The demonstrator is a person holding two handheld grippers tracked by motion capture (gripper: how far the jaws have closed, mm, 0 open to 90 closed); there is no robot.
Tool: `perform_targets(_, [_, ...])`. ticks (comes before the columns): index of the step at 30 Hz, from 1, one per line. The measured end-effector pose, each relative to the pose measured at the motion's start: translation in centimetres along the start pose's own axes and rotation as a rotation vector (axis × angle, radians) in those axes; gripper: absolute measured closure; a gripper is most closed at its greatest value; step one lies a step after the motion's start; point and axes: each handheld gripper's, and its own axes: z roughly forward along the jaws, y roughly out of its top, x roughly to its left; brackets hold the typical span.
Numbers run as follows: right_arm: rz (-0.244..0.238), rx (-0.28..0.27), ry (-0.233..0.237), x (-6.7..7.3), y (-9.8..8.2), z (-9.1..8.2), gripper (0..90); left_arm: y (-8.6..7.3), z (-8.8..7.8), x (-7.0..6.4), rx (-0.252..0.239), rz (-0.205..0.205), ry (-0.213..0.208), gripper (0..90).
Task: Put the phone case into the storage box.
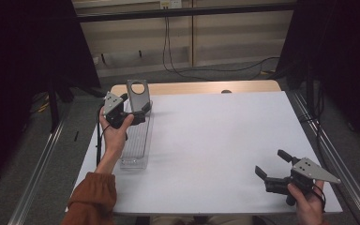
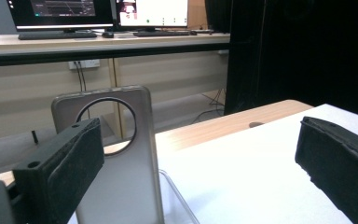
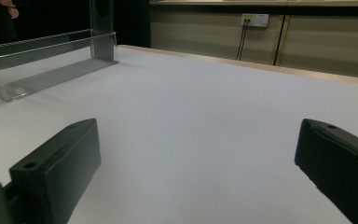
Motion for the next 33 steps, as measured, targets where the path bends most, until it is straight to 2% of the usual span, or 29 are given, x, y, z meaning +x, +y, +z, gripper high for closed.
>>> perform_targets(4, [0.009, 0.004, -0.004, -0.1, 0.0, 0.1, 0.0, -0.1, -0.6, -0.5, -0.028, -0.045, -0.020, 1.6])
perform_targets(5, [0.009, 0.004, -0.005, -0.1, 0.0, 0.1, 0.0, -0.1, -0.8, -0.5, -0.024, -0.024, -0.022, 1.6])
perform_targets(7, [0.017, 0.001, -0.010, 0.0, 0.0, 0.1, 0.0, -0.3, -1.2, -0.7, -0.031, -0.028, -0.018, 1.8])
perform_targets(8, [0.010, 0.003, -0.005, 0.0, 0.1, 0.1, 0.0, -0.3, -1.4, -0.7, -0.023, -0.018, -0.021, 1.9])
perform_targets(10, [-0.002, 0.000, -0.004, 0.2, 0.1, 0.1, 0.0, -0.4, -1.8, -1.0, -0.037, -0.025, -0.022, 1.8])
perform_targets(11, [-0.005, 0.000, -0.001, 0.2, 0.1, 0.2, 0.0, -0.4, -2.1, -1.0, -0.026, -0.004, -0.022, 1.8])
perform_targets(13, [-0.006, 0.003, 0.004, 0.3, 0.2, 0.2, 0.0, -0.5, -2.7, -1.1, -0.029, -0.009, -0.008, 1.9])
perform_targets(14, [-0.006, 0.001, 0.002, 0.4, 0.2, 0.2, 0.0, -0.5, -2.8, -1.3, -0.036, -0.027, -0.003, 1.9])
perform_targets(15, [-0.005, -0.003, -0.001, 0.4, 0.2, 0.2, 0.0, -0.4, -3.2, -1.1, 0.002, 0.021, -0.008, 1.9])
perform_targets(17, [0.001, 0.000, -0.003, 0.3, 0.2, 0.2, 0.0, -0.4, -3.8, -1.3, -0.011, 0.036, -0.007, 2.2])
perform_targets(19, [-0.007, -0.005, -0.007, 0.2, 0.2, 0.1, 0.0, -0.5, -4.5, -1.5, -0.033, 0.021, -0.008, 2.2])
perform_targets(21, [-0.001, -0.004, -0.008, 0.3, 0.2, 0.1, 0.0, -0.7, -5.2, -1.7, -0.053, 0.027, -0.006, 2.5])
perform_targets(23, [-0.006, -0.004, -0.011, 0.2, 0.2, 0.1, 0.0, -0.8, -5.9, -1.8, -0.061, 0.013, -0.026, 2.6])
perform_targets(26, [-0.005, -0.005, -0.015, 0.3, 0.2, 0.1, 0.0, -1.1, -6.9, -2.0, -0.070, 0.011, -0.027, 2.6])
perform_targets(30, [-0.002, -0.004, -0.017, 0.4, 0.2, 0.1, 0.0, -1.5, -8.2, -2.3, -0.075, 0.032, -0.027, 2.6])
perform_targets(33, [-0.001, -0.004, -0.022, 0.3, 0.2, 0.1, 0.0, -1.9, -8.8, -2.4, -0.066, 0.017, -0.026, 2.6])
